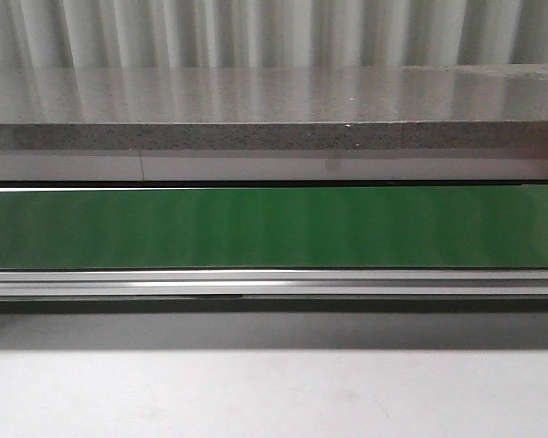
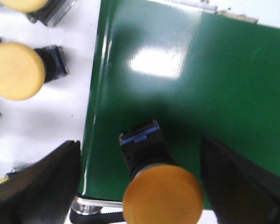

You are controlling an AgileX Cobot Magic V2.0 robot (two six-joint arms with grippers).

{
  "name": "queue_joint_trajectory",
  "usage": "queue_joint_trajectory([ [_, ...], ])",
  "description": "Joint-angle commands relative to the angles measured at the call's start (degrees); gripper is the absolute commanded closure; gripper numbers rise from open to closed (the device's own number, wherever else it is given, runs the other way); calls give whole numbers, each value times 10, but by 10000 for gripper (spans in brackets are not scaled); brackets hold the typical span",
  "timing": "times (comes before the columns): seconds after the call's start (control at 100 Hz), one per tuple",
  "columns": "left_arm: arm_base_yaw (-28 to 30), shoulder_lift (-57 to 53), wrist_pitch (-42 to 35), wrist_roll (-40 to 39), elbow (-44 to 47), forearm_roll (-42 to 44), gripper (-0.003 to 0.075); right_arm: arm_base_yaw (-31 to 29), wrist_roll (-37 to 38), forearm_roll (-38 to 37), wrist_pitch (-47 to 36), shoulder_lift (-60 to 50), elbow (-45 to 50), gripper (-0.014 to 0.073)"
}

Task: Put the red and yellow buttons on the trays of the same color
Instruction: 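Lift the yellow button with the left gripper, set it on the belt, release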

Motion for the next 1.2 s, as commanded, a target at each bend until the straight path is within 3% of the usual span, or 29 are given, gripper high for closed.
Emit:
queue_joint_trajectory([
  [0.0, -2, -23, -12, 3, -43, -29, 153, 0, -2, -7, -44, -7, 1, 660],
  [0.26, 12, -23, 15, -8, -125, -27, 153, 0, -2, -7, -44, -7, 1, 660],
  [0.74, 155, 17, 84, -28, -126, 35, 154, 0, -2, -7, -44, -7, 1, 660],
  [1.19, 195, 95, 84, -12, -126, 71, 154, 0, -2, -7, -44, -7, 1, 660],
])
